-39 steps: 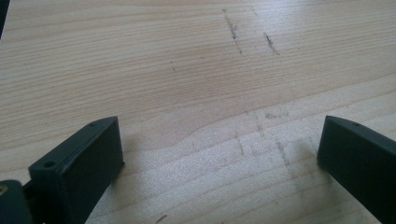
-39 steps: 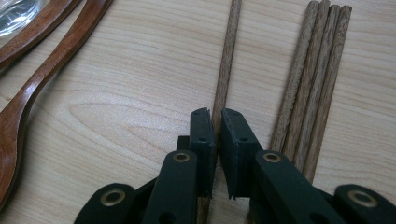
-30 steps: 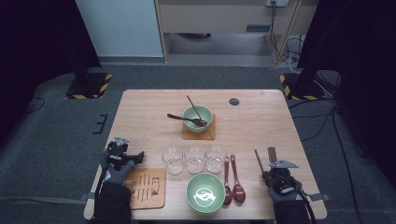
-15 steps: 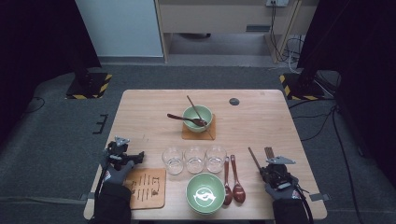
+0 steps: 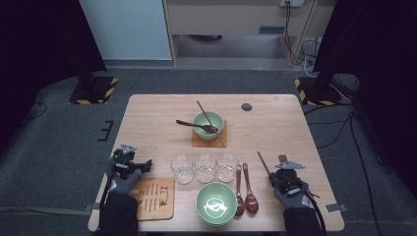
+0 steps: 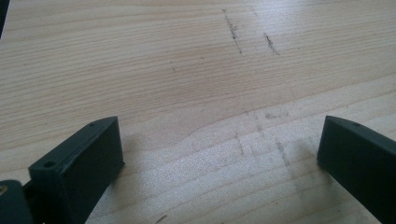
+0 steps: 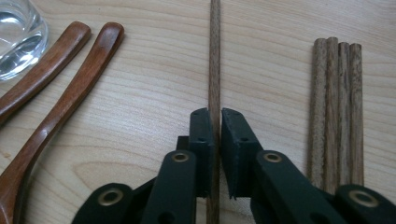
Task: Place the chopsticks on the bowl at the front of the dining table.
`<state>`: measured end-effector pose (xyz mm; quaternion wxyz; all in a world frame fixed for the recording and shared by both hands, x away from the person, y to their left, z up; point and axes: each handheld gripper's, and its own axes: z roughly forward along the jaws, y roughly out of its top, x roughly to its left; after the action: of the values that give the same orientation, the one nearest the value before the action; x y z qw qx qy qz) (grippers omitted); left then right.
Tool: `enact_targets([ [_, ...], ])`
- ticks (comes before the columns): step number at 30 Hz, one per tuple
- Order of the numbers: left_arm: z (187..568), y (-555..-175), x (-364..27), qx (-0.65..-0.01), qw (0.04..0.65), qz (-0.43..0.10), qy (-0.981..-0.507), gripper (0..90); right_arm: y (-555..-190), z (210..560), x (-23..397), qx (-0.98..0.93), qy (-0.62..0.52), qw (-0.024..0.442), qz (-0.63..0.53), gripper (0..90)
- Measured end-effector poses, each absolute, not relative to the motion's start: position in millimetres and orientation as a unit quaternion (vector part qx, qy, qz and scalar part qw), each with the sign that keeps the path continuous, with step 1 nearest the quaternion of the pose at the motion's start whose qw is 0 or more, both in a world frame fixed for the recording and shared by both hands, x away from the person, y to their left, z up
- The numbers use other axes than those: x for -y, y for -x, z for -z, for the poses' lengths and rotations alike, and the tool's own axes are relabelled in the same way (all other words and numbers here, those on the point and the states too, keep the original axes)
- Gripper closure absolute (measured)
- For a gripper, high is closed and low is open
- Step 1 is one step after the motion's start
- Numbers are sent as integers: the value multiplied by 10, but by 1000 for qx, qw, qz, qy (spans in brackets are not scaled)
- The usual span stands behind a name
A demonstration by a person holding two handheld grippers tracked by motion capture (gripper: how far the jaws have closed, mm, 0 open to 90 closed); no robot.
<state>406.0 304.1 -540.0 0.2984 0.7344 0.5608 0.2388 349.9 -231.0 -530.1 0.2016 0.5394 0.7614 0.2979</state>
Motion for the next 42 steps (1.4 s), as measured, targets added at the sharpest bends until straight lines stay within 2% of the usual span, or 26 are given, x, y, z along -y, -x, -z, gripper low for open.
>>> enact_targets([
  [3,5400,-4060,-3041,-561,298,-239,-734,0,-3499,5301,2313,-760,-539,199,-302,775],
  [7,5400,-4060,-3041,-561,298,-239,-735,0,-3491,5293,2312,-760,-538,199,-304,770],
  [17,5400,-4060,-3041,-561,298,-239,-735,0,-3481,5309,2288,-760,-538,203,-301,841],
  [29,5400,-4060,-3041,-561,298,-239,-734,0,-3478,5294,2299,-756,-541,202,-307,847],
  [42,5400,-4060,-3041,-561,298,-239,-734,0,-3496,5000,2296,-738,-532,226,-350,848],
])
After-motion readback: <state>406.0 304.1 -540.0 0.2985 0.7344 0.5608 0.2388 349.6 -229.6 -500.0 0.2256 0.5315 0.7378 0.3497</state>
